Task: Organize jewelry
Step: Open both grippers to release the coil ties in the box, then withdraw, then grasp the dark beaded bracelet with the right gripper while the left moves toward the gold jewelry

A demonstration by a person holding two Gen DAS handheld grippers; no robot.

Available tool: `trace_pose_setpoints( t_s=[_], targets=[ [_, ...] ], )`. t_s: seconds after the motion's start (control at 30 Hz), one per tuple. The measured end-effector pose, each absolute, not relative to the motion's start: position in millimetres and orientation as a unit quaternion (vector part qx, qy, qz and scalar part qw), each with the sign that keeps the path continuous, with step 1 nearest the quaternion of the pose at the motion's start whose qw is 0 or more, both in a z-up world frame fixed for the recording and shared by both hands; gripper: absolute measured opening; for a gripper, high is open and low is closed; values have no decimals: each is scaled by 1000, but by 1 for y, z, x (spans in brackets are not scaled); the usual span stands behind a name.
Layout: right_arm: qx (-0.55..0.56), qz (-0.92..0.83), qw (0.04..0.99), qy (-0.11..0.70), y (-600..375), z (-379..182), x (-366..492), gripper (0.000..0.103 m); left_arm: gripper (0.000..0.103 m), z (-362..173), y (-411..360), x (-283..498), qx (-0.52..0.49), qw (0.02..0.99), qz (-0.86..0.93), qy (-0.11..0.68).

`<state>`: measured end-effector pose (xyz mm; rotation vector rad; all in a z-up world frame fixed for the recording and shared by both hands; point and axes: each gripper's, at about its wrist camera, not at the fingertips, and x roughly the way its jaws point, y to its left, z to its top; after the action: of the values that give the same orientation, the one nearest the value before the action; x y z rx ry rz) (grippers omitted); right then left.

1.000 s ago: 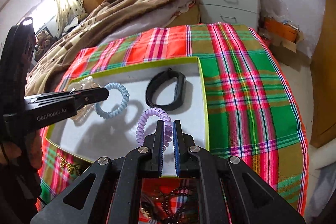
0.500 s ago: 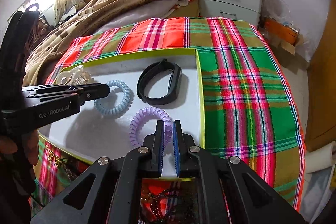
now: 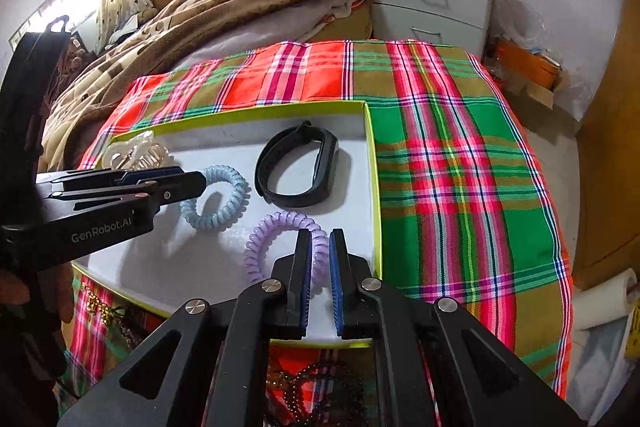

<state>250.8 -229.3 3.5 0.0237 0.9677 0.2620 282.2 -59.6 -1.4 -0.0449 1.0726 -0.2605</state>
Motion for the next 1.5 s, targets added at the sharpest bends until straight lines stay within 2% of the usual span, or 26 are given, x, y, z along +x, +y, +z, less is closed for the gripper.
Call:
trace_pose_setpoints(
  t_s=[0.07, 0.3, 0.5, 0.6, 0.67, 1.03, 1.5],
  targets=[
    [14, 125, 878, 461, -230, 5, 249, 13, 33, 3, -59, 279, -18, 854, -126, 505],
    [25, 132, 887, 441, -235, 19, 236, 13, 38, 22, -53, 260, -30, 863, -140, 485],
    [31, 133, 897, 420, -246, 33, 215, 17, 39, 41, -42, 230, -46, 873, -154, 460],
    [38, 133, 899, 416, -255, 38, 204, 26, 39, 45, -37, 216, -52, 874, -161, 456],
    [41, 133, 900, 413, -259, 39, 197, 36, 39, 46, -33, 206, -55, 875, -159, 454],
    [72, 124, 882, 450, -286, 9, 168, 36, 39, 29, -13, 152, -97, 868, -160, 460],
    [47, 137, 872, 467, -274, -15, 175, 37, 39, 23, -3, 134, -99, 865, -145, 469]
  ],
)
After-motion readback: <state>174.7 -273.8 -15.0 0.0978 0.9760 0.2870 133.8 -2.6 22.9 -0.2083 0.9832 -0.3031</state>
